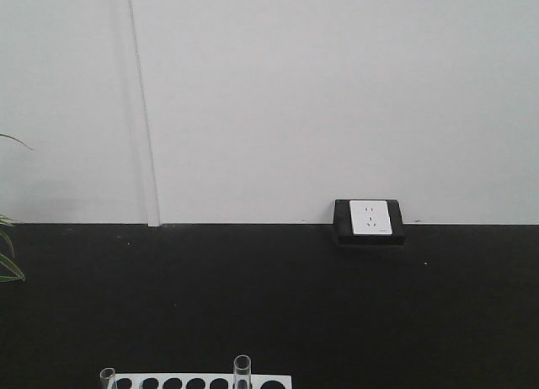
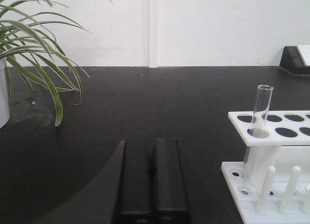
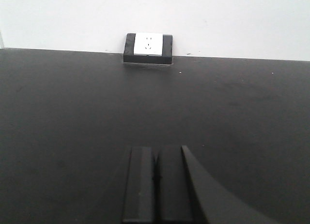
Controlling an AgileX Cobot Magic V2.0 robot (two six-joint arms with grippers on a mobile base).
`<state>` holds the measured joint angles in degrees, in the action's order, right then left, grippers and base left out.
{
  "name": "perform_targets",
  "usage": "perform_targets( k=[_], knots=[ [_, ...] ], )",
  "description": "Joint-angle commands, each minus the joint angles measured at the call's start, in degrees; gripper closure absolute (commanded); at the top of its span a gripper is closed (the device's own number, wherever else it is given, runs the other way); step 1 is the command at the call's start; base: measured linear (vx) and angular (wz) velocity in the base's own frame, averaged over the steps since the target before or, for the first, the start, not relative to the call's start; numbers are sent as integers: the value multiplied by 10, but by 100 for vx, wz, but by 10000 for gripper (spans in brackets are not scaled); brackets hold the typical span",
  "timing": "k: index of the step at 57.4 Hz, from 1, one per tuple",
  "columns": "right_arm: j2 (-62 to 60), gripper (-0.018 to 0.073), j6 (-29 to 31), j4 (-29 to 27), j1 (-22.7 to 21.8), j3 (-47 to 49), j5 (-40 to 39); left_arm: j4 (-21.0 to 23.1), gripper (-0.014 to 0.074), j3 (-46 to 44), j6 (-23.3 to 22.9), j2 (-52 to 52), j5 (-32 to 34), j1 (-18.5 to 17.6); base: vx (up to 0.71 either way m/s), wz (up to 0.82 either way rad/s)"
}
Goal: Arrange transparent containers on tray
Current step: 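Grasp a clear glass tube in the white rack with the left gripper and lift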
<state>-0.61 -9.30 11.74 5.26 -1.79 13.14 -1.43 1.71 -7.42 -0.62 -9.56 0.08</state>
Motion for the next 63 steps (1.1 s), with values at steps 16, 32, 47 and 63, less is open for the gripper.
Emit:
perform_targets(
  k=[16,32,47,63],
  knots=[
    [-4,571,3,8,-1,-5,-48,4,603,20,-3,0,46,0,0,0],
    [-4,571,3,8,-1,-5,-48,4,603,19,-3,0,62,0,0,0],
    [-4,571,3,8,-1,-5,-48,4,603,18,-3,0,92,0,0,0],
    [-4,571,3,8,-1,-5,-148,5,603,14,-5,0,251,0,0,0]
  ],
)
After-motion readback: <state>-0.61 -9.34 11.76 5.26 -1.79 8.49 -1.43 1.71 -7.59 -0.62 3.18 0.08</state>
